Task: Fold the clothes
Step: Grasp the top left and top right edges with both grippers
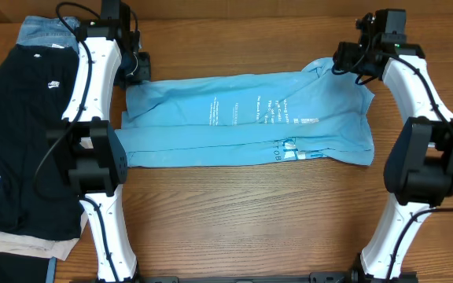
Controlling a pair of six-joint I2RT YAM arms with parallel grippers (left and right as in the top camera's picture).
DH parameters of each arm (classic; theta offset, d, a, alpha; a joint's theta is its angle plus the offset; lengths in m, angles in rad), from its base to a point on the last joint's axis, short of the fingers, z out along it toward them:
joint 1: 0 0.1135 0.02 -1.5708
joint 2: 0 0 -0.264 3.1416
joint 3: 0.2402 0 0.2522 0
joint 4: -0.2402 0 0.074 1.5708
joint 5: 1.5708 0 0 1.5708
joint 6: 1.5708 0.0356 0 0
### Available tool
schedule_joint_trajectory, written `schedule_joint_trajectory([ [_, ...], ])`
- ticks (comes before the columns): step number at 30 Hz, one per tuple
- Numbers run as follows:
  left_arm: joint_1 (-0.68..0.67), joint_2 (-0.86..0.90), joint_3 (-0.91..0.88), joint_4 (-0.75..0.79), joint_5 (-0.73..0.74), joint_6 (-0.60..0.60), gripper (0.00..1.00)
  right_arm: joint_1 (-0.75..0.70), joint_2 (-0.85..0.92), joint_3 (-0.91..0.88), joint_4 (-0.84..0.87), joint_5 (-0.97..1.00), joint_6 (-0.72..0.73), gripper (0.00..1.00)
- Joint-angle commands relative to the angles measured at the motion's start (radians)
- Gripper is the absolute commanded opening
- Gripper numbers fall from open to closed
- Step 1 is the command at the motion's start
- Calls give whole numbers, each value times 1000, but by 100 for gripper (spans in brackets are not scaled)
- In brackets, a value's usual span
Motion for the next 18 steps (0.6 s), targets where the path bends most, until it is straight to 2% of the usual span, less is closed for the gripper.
schedule_joint_trajectory([
  [1,0,-19,14,-2,8,-18,4,5,69,17,17,0,-8,66],
  [9,0,-19,14,-2,8,-18,4,5,111,17,31,30,-8,65],
  [18,0,-19,14,-2,7,-18,4,5,112,17,68,45,-8,51],
])
